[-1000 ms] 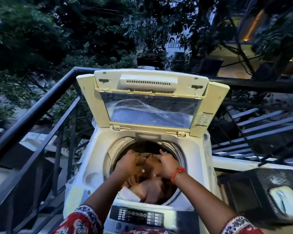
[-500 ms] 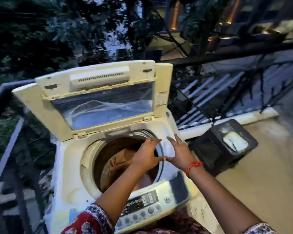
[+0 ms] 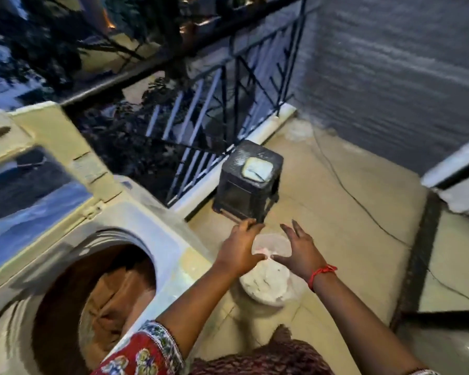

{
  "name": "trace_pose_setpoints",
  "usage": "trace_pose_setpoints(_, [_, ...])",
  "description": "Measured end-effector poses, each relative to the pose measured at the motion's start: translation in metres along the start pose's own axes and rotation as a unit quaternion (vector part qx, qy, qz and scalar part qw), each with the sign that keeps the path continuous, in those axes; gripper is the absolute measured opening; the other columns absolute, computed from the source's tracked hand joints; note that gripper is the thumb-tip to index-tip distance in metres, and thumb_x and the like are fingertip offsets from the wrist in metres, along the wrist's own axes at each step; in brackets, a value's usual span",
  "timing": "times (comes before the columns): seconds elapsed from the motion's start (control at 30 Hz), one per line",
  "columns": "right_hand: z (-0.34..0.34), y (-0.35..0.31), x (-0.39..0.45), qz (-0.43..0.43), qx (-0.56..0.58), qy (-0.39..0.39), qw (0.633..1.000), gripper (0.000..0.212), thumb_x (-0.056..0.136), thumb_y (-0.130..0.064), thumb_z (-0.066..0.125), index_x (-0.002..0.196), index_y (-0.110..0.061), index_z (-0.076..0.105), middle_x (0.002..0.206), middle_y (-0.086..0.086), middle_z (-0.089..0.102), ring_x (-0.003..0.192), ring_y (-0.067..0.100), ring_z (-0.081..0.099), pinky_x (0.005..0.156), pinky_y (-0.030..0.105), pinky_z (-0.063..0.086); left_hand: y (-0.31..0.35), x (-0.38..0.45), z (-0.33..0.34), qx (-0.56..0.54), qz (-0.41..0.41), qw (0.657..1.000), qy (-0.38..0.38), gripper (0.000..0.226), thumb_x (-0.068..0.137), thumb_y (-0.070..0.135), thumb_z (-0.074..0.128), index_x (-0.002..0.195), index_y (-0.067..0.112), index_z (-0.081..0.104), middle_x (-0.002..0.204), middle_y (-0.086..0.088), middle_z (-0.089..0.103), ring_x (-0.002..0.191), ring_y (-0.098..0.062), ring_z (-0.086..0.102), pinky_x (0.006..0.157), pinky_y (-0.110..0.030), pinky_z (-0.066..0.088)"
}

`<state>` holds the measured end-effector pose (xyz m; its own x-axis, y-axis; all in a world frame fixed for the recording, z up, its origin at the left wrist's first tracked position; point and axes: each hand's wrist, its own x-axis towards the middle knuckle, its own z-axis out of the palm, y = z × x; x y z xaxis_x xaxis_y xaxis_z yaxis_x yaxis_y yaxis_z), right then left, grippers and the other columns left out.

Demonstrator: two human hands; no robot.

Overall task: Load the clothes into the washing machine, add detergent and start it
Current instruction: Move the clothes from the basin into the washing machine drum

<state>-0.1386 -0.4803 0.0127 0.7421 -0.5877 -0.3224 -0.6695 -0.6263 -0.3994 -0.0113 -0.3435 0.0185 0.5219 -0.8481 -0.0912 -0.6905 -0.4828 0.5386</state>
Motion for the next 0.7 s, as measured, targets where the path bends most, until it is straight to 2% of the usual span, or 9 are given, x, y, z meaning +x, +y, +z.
trace_pose_setpoints(0.1, [0.002, 0.047, 0.001, 0.024, -0.008, -0.022, 0.999, 0.094, 0.073, -0.055, 0.073, 0.148, -0.029, 0.023, 0.16, 0.01, 0.008, 0.141, 0.039, 0.021, 0.113, 0.041, 0.026, 0.021, 0.024, 0.03, 0.023, -0.001, 0.999, -0.038, 0.076, 0.078, 0.048, 0.073, 0.142, 0.034, 0.034, 0.152, 0.004, 0.031, 0.136, -0.019, 0.034, 0.103, -0.035, 0.042])
trace_pose_setpoints(0.3, [0.014, 0.132, 0.024, 0.048, 0.007, -0.097, 0.994, 0.108, 0.064, -0.062, 0.074, 0.15, -0.035, 0.014, 0.161, 0.007, -0.001, 0.142, 0.043, 0.015, 0.112, 0.05, 0.026, 0.036, 0.06, 0.103, 0.069, -0.042, 0.991, -0.111, 0.089, 0.076, 0.058, 0.069, 0.147, 0.036, 0.019, 0.155, 0.003, 0.024, 0.141, -0.021, 0.028, 0.109, -0.04, 0.039])
trace_pose_setpoints(0.37, [0.025, 0.152, 0.033, 0.045, 0.01, -0.119, 0.992, 0.113, 0.063, -0.063, 0.074, 0.15, -0.037, 0.008, 0.161, 0.005, -0.007, 0.143, 0.043, 0.012, 0.113, 0.053, 0.025, 0.031, 0.069, 0.126, 0.095, -0.052, 0.987, -0.119, 0.093, 0.074, 0.065, 0.065, 0.148, 0.039, 0.013, 0.157, 0.003, 0.021, 0.142, -0.021, 0.025, 0.109, -0.041, 0.041])
trace_pose_setpoints(0.47, [0.052, 0.183, 0.054, 0.031, 0.013, -0.137, 0.99, 0.118, 0.06, -0.068, 0.073, 0.146, -0.045, -0.004, 0.16, -0.001, -0.014, 0.145, 0.041, 0.007, 0.112, 0.059, 0.025, 0.023, 0.085, 0.159, 0.125, -0.067, 0.979, -0.147, 0.098, 0.073, 0.064, 0.066, 0.149, 0.038, 0.011, 0.158, 0.002, 0.02, 0.144, -0.025, 0.022, 0.107, -0.046, 0.043])
trace_pose_setpoints(0.6, [0.097, 0.213, 0.074, 0.016, 0.021, -0.154, 0.988, 0.124, 0.057, -0.074, 0.069, 0.146, -0.046, -0.014, 0.16, -0.001, -0.017, 0.146, 0.039, 0.002, 0.108, 0.066, 0.026, -0.003, 0.095, 0.196, 0.138, -0.061, 0.969, -0.195, 0.106, 0.058, 0.053, 0.084, 0.146, 0.031, 0.029, 0.152, -0.006, 0.038, 0.134, -0.039, 0.041, 0.084, -0.054, 0.055])
trace_pose_setpoints(0.7, [0.121, 0.221, 0.086, 0.019, 0.025, -0.165, 0.986, 0.123, 0.064, -0.066, 0.072, 0.142, -0.048, -0.021, 0.156, 0.0, -0.028, 0.145, 0.041, 0.002, 0.109, 0.062, 0.03, -0.033, 0.102, 0.232, 0.116, -0.093, 0.964, -0.22, 0.117, 0.043, 0.052, 0.089, 0.143, 0.027, 0.034, 0.146, -0.008, 0.045, 0.128, -0.039, 0.049, 0.069, -0.046, 0.06])
